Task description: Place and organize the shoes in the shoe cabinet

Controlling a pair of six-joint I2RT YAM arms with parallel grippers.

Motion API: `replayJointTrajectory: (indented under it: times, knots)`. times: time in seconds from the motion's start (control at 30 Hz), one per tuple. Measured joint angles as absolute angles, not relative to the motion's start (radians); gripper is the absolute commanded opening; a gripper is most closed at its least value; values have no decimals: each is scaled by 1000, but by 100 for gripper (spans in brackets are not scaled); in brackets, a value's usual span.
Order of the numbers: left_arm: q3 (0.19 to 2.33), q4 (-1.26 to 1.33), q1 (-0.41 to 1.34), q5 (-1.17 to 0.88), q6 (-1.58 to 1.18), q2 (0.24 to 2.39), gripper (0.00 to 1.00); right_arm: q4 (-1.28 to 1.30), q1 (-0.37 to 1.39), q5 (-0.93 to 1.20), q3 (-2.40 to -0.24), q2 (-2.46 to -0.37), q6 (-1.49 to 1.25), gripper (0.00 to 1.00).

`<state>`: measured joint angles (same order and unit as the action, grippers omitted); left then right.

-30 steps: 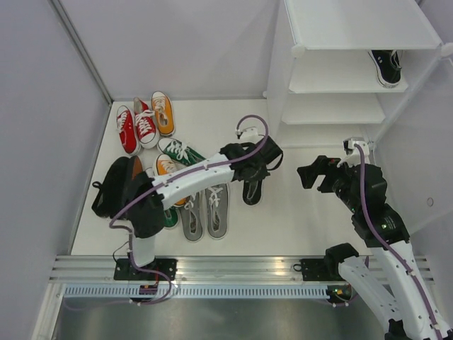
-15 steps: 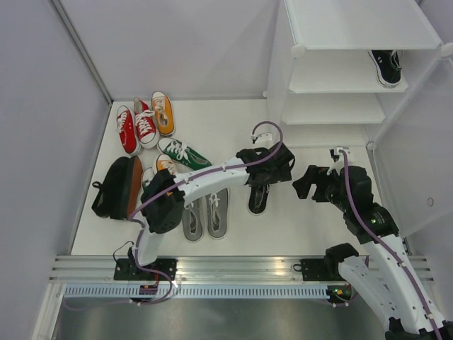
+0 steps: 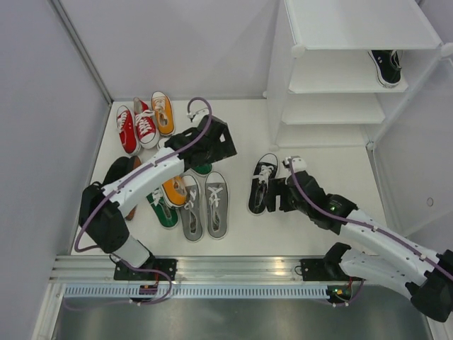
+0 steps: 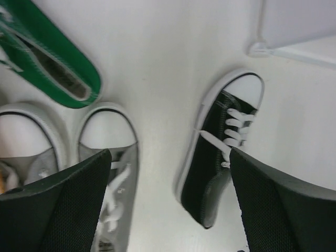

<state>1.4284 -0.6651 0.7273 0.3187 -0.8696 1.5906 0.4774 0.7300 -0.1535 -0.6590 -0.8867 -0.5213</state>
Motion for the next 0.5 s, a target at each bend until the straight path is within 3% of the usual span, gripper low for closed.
replayJointTrajectory:
  times: [0.23, 0.33, 0.5]
  knots:
    - [1191, -681, 488, 252, -746, 1345, 94, 412, 955, -368, -733, -1127, -607, 79]
    - [1115, -684, 434, 263, -698, 1216, 94, 392, 994, -421, -783, -1213, -624, 69]
    - [1023, -685, 382, 292, -619, 1079, 95, 358, 1009, -475, -854, -1318, -636, 66]
